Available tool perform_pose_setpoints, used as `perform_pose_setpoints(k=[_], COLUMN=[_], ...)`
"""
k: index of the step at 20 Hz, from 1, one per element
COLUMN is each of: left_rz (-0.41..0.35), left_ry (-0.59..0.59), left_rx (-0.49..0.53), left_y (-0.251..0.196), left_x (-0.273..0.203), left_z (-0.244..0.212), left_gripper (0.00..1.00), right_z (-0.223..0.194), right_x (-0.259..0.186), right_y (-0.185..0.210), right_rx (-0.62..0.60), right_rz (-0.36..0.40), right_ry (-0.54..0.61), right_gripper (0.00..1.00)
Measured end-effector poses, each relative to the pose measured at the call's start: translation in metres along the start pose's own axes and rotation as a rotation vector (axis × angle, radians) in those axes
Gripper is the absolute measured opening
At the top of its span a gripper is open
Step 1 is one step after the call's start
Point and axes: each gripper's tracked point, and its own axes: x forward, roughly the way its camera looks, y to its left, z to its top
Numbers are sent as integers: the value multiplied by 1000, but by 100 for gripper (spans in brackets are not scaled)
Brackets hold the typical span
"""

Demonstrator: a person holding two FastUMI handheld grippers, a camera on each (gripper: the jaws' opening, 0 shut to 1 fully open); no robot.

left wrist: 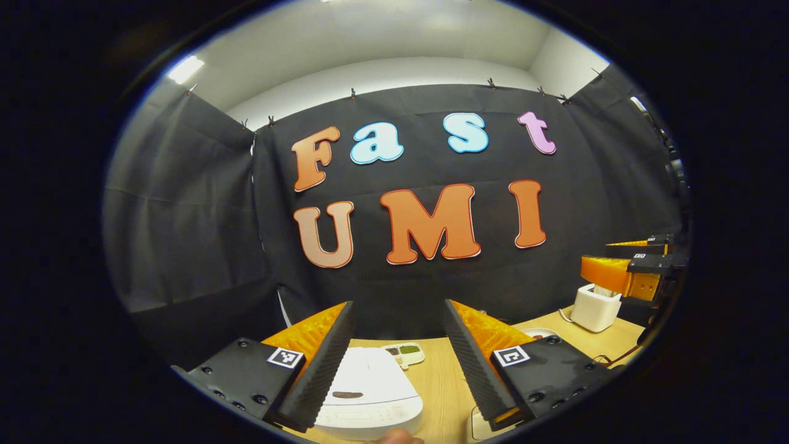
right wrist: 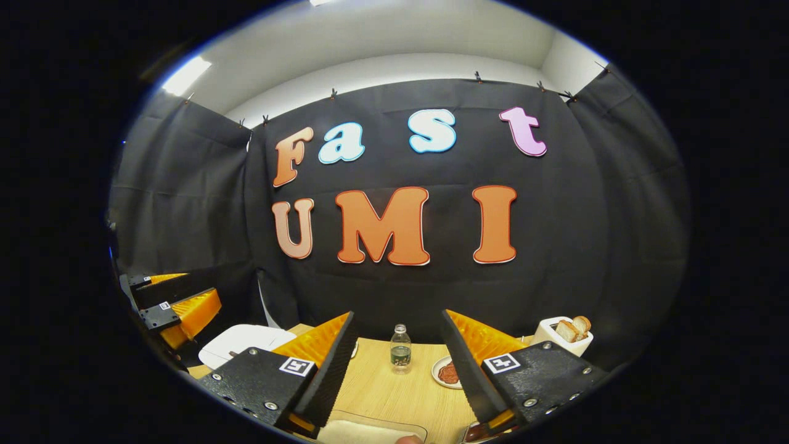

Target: Close the left gripper, press the button to open the rice cooker; take a wooden spoon from the chopstick holder with the right hand, scoop a spoonful of rice and pour it into the rice cooker, then put the wooden spoon back into the chopstick holder.

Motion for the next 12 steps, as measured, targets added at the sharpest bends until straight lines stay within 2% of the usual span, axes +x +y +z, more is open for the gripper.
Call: perform_pose_setpoints(k=[2, 3, 5, 6, 9, 10, 12], left_rz=[-6, -3, 1, 4, 3, 4, 9], left_ry=[5, 14, 26, 26, 25, 25, 37], left_rx=[-14, -13, -12, -14, -14, -13, -3], left_y=[-2, 0, 2, 3, -1, 0, 0], left_x=[-1, -2, -3, -3, -6, -7, -5], left_z=[-4, -7, -11, -10, -9, -9, -12], left_gripper=[100, 92, 92, 96, 96, 92, 92], right_z=[-1, -2, -3, -4, -8, -9, -12], right_x=[1, 1, 1, 1, 2, 3, 5], right_y=[1, 2, 3, 4, 5, 6, 8], right_rx=[-11, -15, -21, -24, -31, -33, -39], right_rz=[-1, 4, 4, 7, 14, 15, 20], right_ry=[-1, 0, 1, 5, 14, 17, 27], right_gripper=[85, 85, 85, 85, 85, 85, 85])
